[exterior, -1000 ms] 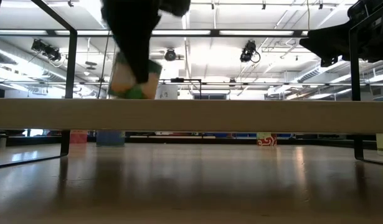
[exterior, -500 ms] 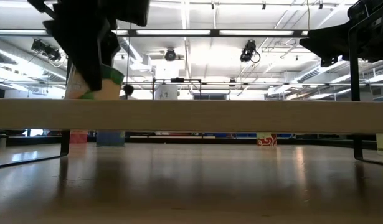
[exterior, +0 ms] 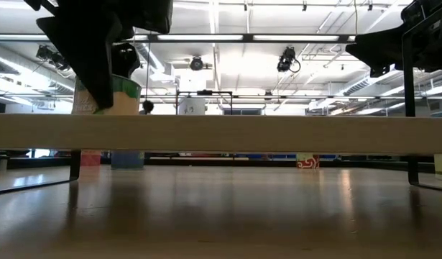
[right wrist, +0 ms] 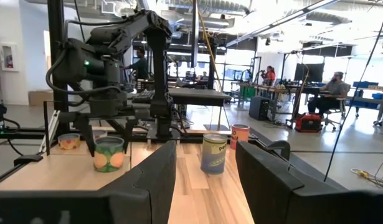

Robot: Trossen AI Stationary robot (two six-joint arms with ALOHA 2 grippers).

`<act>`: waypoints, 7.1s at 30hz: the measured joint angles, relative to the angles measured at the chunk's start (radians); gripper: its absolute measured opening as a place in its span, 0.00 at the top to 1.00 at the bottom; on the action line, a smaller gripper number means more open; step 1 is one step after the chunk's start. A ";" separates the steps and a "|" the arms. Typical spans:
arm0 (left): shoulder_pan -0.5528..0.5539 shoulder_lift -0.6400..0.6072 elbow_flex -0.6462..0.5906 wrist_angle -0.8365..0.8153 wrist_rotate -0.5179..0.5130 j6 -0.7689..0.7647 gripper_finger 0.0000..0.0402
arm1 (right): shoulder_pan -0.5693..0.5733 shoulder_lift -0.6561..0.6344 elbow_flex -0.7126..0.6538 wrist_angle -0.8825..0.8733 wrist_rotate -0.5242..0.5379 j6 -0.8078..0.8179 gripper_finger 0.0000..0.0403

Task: Pick and place cans onto a shelf
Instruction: Put the canned diced peaches on the shelf, then put the canned tomatoes on the shelf

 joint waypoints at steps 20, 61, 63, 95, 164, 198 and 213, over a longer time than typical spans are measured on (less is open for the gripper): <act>0.017 0.000 0.003 0.004 0.070 0.068 0.14 | 0.000 0.000 0.000 0.000 0.000 0.000 0.57; -0.362 -0.168 0.573 -0.730 0.134 -0.438 0.13 | 0.000 0.000 0.000 0.001 0.000 0.000 0.57; -0.418 -0.223 0.481 -0.720 0.130 -0.570 0.13 | 0.000 0.000 0.000 0.001 0.000 0.000 0.57; -0.795 -0.327 -0.350 -0.118 0.114 -0.499 0.12 | 0.000 0.000 0.000 0.000 0.000 0.000 0.57; -0.146 -0.074 0.491 -0.273 0.097 -0.009 0.28 | 0.000 0.000 0.000 0.000 0.000 0.000 0.57; -0.225 0.250 0.491 -0.361 -0.039 -0.095 0.28 | 0.000 0.000 0.000 0.001 0.000 0.000 0.57; -0.241 0.292 0.492 -0.335 0.021 0.015 0.28 | 0.000 0.002 0.000 0.015 -0.001 0.000 0.57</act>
